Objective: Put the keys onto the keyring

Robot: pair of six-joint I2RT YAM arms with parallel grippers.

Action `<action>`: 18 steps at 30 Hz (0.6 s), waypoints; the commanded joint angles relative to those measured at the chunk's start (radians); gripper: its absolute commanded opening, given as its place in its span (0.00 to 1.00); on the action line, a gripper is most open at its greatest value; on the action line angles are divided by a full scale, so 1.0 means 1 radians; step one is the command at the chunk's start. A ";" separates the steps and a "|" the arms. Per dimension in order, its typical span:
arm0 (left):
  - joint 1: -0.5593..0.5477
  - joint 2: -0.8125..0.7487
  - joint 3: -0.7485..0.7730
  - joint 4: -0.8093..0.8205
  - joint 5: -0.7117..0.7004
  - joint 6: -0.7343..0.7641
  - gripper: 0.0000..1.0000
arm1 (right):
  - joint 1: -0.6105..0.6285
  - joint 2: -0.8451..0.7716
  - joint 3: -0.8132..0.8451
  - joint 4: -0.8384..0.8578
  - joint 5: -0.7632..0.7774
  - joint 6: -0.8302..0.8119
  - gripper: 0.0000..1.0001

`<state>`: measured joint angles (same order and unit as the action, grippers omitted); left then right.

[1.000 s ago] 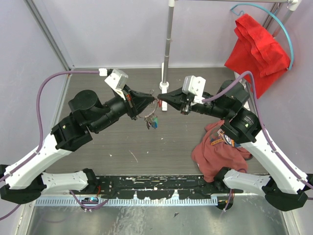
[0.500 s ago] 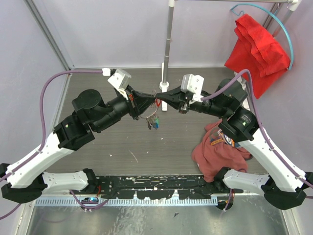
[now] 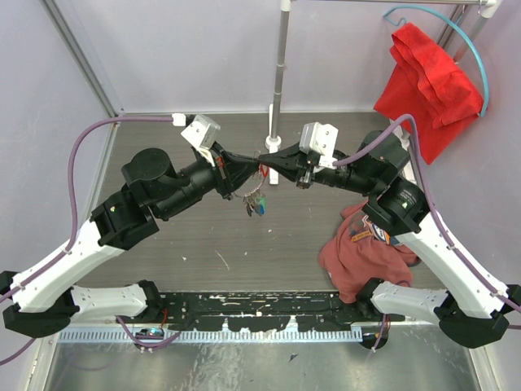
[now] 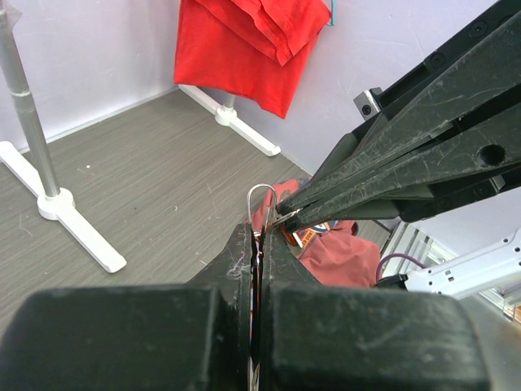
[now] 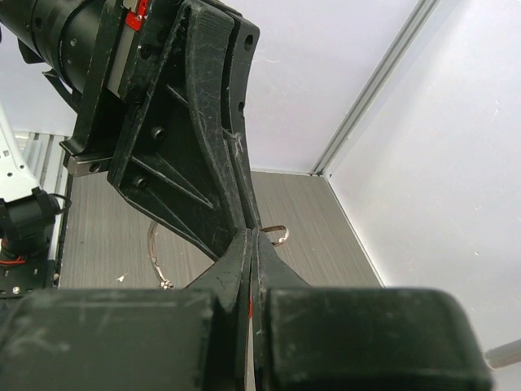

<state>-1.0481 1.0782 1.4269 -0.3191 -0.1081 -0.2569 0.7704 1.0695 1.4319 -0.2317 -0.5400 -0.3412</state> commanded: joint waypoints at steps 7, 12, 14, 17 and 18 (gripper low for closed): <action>-0.003 -0.007 0.027 0.051 0.010 -0.003 0.00 | 0.010 0.002 0.033 0.049 0.032 -0.005 0.01; -0.003 -0.010 0.024 0.051 0.009 -0.004 0.00 | 0.009 -0.008 0.024 0.058 0.048 -0.012 0.01; -0.003 -0.009 0.025 0.051 0.011 -0.004 0.00 | 0.012 -0.013 0.018 0.065 0.056 -0.013 0.01; -0.003 -0.009 0.026 0.052 0.012 -0.004 0.00 | 0.011 -0.018 0.010 0.072 0.065 -0.013 0.01; -0.004 -0.009 0.026 0.052 0.013 -0.004 0.00 | 0.011 -0.020 0.008 0.073 0.068 -0.014 0.01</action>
<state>-1.0481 1.0782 1.4269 -0.3191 -0.1108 -0.2565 0.7776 1.0714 1.4322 -0.2306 -0.5129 -0.3428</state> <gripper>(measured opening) 0.027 0.033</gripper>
